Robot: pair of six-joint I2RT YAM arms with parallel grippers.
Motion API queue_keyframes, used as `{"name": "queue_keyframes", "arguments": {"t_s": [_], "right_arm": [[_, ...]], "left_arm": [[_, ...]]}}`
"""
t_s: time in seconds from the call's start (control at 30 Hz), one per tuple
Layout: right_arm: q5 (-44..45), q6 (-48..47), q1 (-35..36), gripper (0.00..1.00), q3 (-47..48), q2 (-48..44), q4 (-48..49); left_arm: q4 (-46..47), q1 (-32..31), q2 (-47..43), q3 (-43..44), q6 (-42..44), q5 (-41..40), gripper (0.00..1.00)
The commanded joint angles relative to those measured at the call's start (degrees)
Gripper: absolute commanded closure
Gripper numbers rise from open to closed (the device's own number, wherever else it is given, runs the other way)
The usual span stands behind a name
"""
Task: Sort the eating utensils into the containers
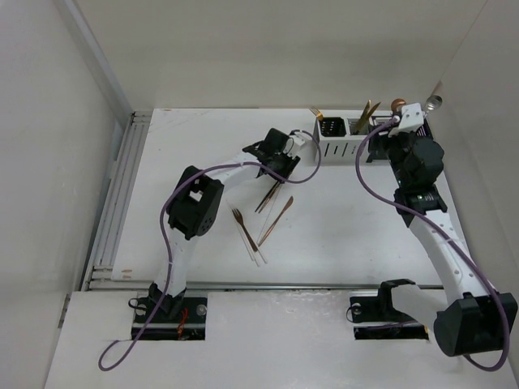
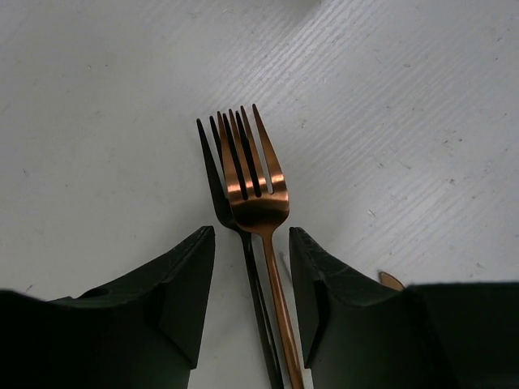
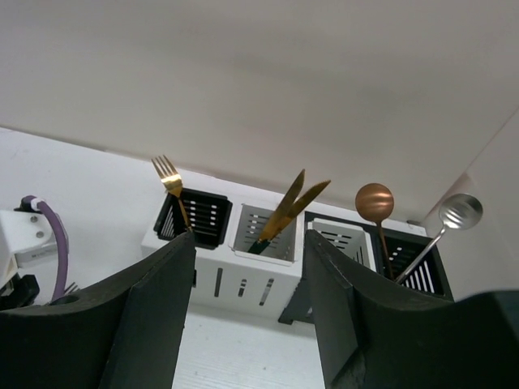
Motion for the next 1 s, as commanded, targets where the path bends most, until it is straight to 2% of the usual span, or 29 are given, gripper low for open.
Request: {"name": "queue_keyframes", "arguments": {"t_s": [0.0, 0.4, 0.47, 0.57, 0.67, 0.73, 0.77, 0.97], "right_arm": [[1.7, -1.8, 0.4, 0.38, -0.4, -1.5, 0.6], [2.7, -4.7, 0.4, 0.37, -0.4, -2.5, -0.5], [2.7, -4.7, -0.1, 0.37, -0.4, -3.1, -0.5], [3.4, -5.3, -0.1, 0.36, -0.4, -3.6, -0.5], [3.4, -5.8, -0.1, 0.36, -0.9, -4.1, -1.0], [3.4, -5.8, -0.1, 0.36, -0.9, -4.1, -1.0], [3.4, -5.8, -0.1, 0.36, -0.9, -4.6, -1.0], [3.4, -5.8, -0.1, 0.36, -1.5, -5.2, -1.0]], "left_arm": [[-0.7, -0.6, -0.9, 0.4, -1.4, 1.5, 0.62], [-0.7, -1.1, 1.8, 1.5, -2.0, 0.4, 0.64], [-0.7, -1.1, 2.4, 1.5, -2.0, 0.4, 0.69], [-0.7, -1.1, 2.9, 1.5, -2.6, 0.4, 0.70], [-0.7, -1.1, 2.9, 2.1, -3.6, 0.4, 0.83], [-0.7, -1.1, 2.9, 2.1, -3.6, -0.2, 0.98], [-0.7, -1.1, 2.4, 2.7, -3.6, -0.2, 1.00], [-2.3, -1.1, -1.1, 2.7, -3.1, -1.4, 1.00]]}}
